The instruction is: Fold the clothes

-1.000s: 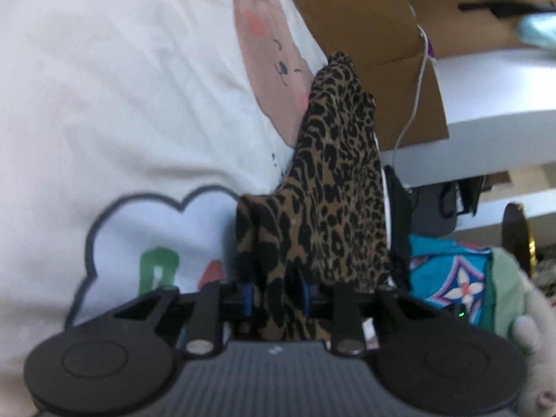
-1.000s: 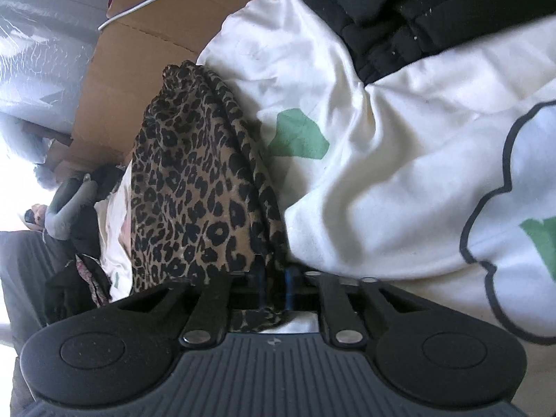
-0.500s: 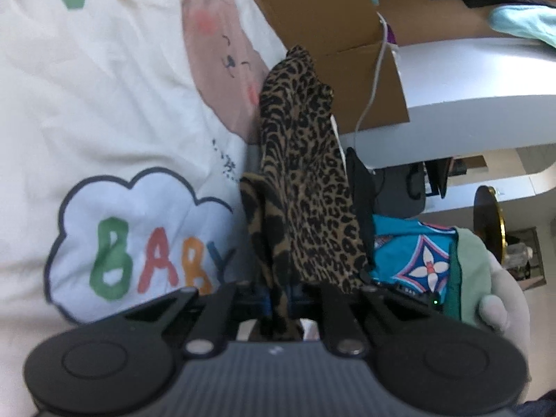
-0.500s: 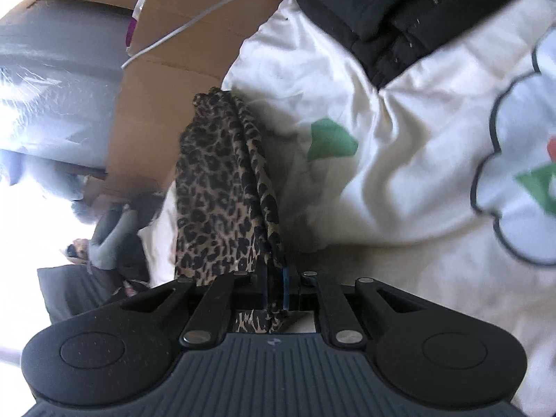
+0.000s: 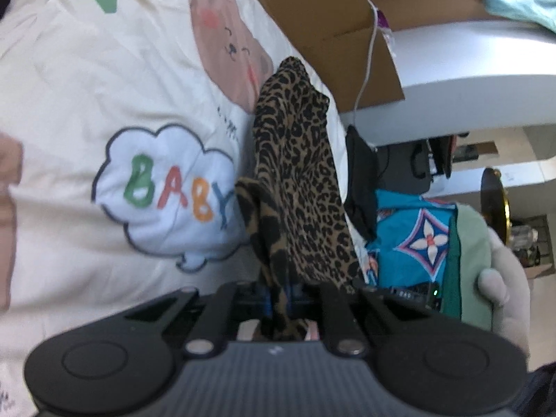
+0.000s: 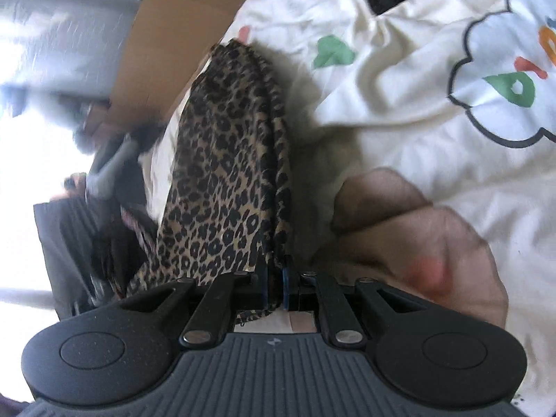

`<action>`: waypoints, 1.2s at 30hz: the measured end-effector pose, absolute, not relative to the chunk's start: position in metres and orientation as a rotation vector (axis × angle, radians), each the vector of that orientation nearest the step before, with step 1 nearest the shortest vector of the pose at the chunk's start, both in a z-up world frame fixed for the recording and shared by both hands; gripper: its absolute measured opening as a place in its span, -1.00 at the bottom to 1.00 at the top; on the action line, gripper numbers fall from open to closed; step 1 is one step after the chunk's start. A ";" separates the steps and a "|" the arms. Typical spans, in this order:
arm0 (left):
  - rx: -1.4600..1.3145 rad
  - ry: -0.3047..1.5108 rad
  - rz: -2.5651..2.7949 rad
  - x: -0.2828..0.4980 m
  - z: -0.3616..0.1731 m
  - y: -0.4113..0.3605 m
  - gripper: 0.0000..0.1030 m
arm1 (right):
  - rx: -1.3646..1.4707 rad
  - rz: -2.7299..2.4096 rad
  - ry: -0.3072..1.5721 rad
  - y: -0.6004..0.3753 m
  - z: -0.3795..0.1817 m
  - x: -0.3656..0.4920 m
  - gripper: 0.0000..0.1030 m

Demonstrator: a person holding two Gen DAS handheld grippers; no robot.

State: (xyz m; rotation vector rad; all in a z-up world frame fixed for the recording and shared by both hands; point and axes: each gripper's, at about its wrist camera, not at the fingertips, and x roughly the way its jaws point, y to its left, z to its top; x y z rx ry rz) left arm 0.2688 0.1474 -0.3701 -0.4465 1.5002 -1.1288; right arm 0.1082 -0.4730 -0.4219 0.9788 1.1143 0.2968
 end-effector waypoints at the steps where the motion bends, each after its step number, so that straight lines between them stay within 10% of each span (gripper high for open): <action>1: -0.444 1.505 -1.119 0.266 -0.369 0.150 -0.85 | 0.971 0.306 1.122 -0.472 -0.420 0.106 -0.90; 17: -0.375 1.613 -0.986 0.253 -0.405 0.174 -0.82 | 0.902 0.311 1.249 -0.459 -0.434 0.089 -0.88; 24: -0.343 1.622 -0.846 0.264 -0.402 0.196 -0.51 | 0.818 0.276 1.203 -0.464 -0.420 0.093 -0.36; 36: -0.242 1.467 -0.905 0.280 -0.356 0.151 -0.52 | 0.696 0.240 1.100 -0.466 -0.398 0.113 -0.36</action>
